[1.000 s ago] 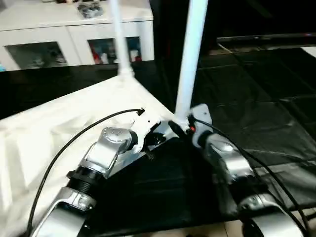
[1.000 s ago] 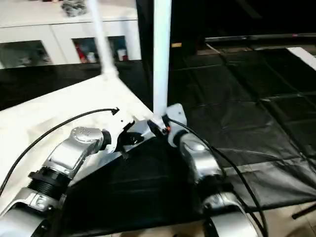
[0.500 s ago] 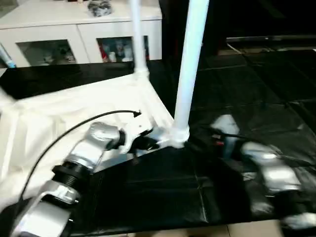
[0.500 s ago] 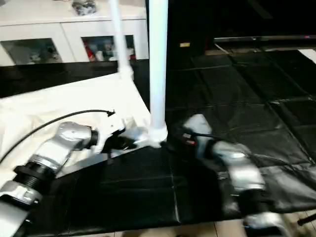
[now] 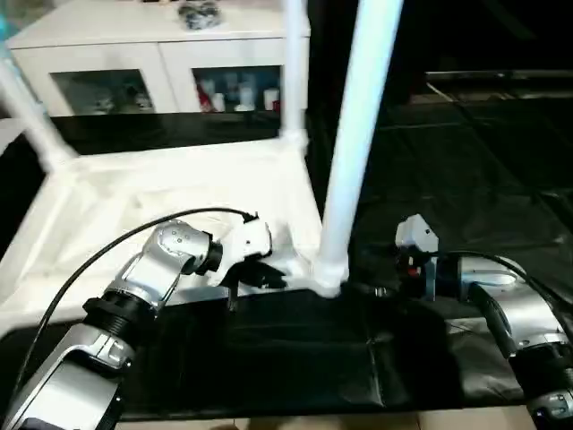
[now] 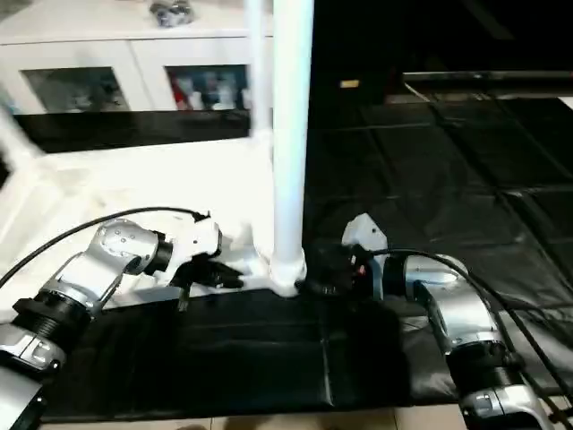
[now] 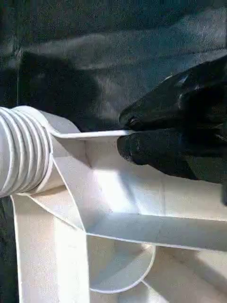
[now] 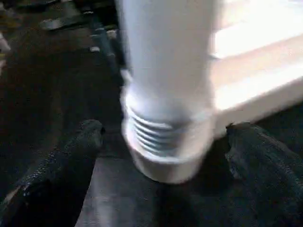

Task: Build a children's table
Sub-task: Rotate leg to tighten

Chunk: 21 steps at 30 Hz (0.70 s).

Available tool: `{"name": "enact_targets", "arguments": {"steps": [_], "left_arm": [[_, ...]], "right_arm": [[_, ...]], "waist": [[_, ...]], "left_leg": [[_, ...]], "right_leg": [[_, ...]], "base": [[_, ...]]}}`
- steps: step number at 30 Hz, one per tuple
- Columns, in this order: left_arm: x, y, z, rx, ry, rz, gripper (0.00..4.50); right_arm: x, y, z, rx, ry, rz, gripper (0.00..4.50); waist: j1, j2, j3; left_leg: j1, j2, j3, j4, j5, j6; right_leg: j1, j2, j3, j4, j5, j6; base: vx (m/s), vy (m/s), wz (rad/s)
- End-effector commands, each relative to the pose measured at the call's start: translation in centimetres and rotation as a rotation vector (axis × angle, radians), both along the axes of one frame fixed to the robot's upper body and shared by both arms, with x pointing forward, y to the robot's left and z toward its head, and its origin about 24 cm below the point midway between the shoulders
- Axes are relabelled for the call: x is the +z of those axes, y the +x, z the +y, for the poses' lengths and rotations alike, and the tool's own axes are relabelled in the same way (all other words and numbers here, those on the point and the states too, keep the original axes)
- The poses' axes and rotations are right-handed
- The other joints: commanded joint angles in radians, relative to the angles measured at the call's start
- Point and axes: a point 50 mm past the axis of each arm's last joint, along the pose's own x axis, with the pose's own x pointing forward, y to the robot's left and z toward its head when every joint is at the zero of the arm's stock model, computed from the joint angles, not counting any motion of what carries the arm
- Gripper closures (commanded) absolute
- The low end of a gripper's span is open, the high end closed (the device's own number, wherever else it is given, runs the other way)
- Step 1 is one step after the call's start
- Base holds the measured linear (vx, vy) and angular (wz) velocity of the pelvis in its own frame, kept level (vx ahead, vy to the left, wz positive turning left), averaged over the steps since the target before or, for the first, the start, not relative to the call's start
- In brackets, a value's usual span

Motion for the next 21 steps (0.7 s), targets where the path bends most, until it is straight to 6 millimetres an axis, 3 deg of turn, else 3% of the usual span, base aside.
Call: {"name": "enact_targets", "arguments": {"steps": [1, 5, 8, 9, 21], "left_arm": [[-0.6, -0.9, -0.7, -0.109, 0.056, 0.014, 4.50], [-0.7, -1.2, -0.7, -0.158, 0.081, 0.010, 4.50], [-0.8, -1.4, -0.8, -0.174, 0.089, 0.010, 4.50], [-0.8, -1.4, -0.8, -0.178, 0.091, 0.009, 4.50], [-0.9, -1.8, -0.8, -0.208, 0.104, 0.009, 4.50]], "right_arm": [[0.6, 0.0, 0.5, 0.076, -0.026, -0.003, 0.01], [0.5, 0.3, 1.2, 0.125, -0.045, 0.000, 0.01], [0.5, 0.6, 1.6, 0.126, -0.050, -0.011, 0.18], [0.5, 0.7, 1.6, 0.125, -0.051, -0.013, 0.45], [0.3, 0.9, 2.2, 0.154, -0.035, -0.001, 1.44]], "waist": [[-0.004, -0.015, -0.074], [-0.003, -0.015, -0.074], [-0.002, -0.015, -0.071], [-0.002, -0.015, -0.071], [-0.002, -0.018, -0.072]], "left_leg": [[0.000, 0.022, 0.005, -0.054, -0.144, 0.098], [-0.003, 0.022, 0.003, -0.054, -0.146, 0.091], [0.001, 0.023, 0.004, -0.055, -0.165, 0.081], [0.001, 0.023, 0.004, -0.055, -0.169, 0.075], [-0.003, 0.020, 0.002, -0.053, -0.171, 0.069]], "right_leg": [[0.062, -0.047, 0.045, -0.049, -0.166, -0.246], [0.062, -0.050, 0.045, -0.048, -0.197, -0.237], [0.057, -0.051, 0.047, -0.053, -0.237, -0.229], [0.057, -0.050, 0.047, -0.052, -0.241, -0.229], [0.058, -0.050, 0.048, -0.051, -0.262, -0.212]], "base": [[0.000, 0.000, 0.00], [0.000, 0.000, 0.00], [0.000, 0.000, 0.00], [0.000, 0.000, 0.00], [0.000, 0.000, 0.00]]}}
